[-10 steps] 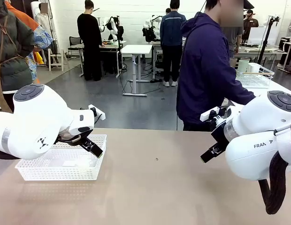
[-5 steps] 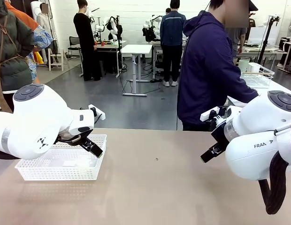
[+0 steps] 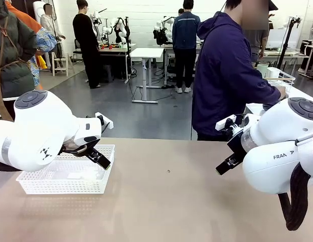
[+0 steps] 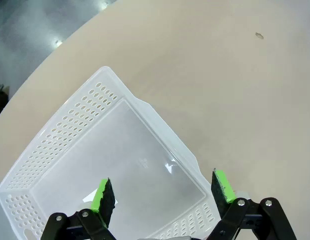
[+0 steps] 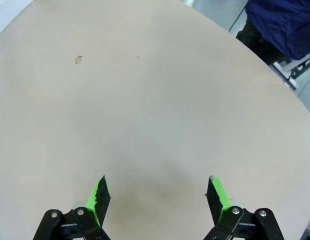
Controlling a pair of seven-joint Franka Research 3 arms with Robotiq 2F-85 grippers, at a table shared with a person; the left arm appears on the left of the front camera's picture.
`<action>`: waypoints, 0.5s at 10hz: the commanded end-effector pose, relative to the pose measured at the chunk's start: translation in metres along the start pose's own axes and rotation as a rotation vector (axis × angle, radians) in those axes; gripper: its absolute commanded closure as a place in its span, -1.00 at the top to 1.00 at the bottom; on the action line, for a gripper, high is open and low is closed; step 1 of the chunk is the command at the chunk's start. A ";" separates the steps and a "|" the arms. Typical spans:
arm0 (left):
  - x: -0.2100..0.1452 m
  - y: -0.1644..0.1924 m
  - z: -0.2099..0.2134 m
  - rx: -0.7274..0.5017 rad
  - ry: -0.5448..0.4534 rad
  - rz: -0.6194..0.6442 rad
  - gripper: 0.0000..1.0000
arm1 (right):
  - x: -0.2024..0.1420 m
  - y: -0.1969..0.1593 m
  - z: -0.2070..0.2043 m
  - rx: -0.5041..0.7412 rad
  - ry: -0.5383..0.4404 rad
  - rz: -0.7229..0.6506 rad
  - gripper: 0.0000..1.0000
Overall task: Clean and organize the cups into the basket.
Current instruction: Pick up the Organizing basket and move it to the center of the table, then pick up the Reusable plastic cup from the right side of the table and place it inside the Organizing basket.
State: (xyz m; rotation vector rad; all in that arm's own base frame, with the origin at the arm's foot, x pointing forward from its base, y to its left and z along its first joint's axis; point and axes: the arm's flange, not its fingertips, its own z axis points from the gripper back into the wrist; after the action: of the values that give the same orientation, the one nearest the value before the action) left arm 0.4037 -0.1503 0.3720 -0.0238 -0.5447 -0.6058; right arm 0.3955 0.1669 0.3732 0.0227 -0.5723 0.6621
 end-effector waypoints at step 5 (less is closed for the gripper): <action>-0.033 0.003 0.117 0.079 0.033 -0.099 1.00 | -0.048 0.042 0.146 -0.286 -0.100 0.042 1.00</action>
State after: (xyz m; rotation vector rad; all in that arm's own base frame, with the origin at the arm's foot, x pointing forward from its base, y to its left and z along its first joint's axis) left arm 0.3843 -0.1357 0.4352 0.0238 -0.5262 -0.6387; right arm 0.3644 0.1658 0.4810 -0.1941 -0.7653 0.6626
